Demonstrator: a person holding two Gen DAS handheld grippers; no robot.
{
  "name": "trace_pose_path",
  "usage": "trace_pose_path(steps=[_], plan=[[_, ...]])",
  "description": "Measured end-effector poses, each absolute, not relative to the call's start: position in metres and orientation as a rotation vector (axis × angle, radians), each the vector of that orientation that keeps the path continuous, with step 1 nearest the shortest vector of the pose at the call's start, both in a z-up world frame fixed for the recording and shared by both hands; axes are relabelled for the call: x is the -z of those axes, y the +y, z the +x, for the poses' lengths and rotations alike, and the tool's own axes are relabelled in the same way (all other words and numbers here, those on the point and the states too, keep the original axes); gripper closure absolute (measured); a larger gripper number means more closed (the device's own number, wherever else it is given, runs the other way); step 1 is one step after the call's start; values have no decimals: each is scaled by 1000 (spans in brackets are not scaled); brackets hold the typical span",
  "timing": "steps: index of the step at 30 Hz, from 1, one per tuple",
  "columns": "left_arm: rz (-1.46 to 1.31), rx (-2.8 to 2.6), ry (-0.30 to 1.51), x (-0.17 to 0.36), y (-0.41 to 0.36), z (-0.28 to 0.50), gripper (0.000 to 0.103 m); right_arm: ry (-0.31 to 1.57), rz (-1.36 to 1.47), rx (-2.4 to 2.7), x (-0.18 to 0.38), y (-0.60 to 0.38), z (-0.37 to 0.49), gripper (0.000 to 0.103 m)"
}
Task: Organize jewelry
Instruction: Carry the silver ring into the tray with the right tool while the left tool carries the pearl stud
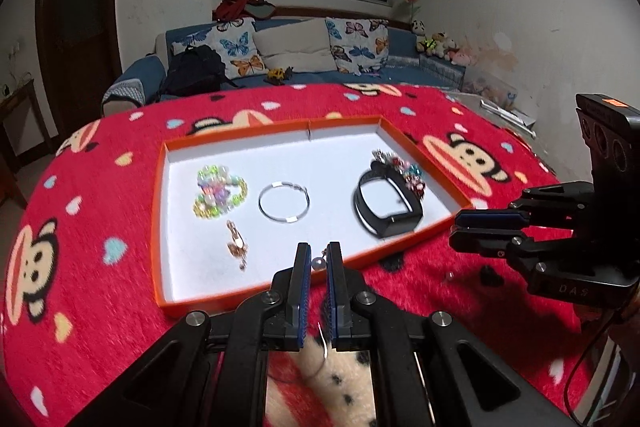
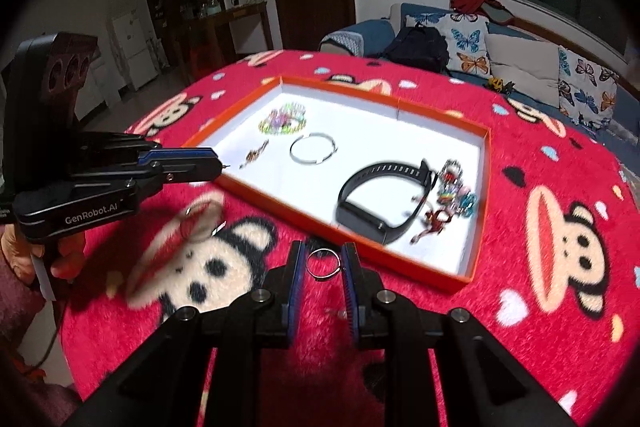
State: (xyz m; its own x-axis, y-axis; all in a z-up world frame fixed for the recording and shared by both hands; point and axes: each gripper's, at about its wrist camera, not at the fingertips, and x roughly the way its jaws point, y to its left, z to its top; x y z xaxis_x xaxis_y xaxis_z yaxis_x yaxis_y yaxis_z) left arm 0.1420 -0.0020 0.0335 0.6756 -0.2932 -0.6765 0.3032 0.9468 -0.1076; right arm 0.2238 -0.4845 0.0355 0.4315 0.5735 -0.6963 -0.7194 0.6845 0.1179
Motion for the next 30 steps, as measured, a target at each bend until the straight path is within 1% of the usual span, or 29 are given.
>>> trace_pose_path(steps=[7, 15, 23, 30], plan=[[17, 325, 760, -40, -1, 171, 96, 758, -166, -776, -43, -482, 252, 82], [15, 331, 818, -16, -5, 200, 96, 787, -148, -735, -31, -473, 283, 82], [9, 331, 874, 6, -9, 214, 96, 815, -151, -729, -22, -468, 294, 82], [17, 321, 889, 13, -12, 218, 96, 832, -151, -730, -18, -467, 296, 82]])
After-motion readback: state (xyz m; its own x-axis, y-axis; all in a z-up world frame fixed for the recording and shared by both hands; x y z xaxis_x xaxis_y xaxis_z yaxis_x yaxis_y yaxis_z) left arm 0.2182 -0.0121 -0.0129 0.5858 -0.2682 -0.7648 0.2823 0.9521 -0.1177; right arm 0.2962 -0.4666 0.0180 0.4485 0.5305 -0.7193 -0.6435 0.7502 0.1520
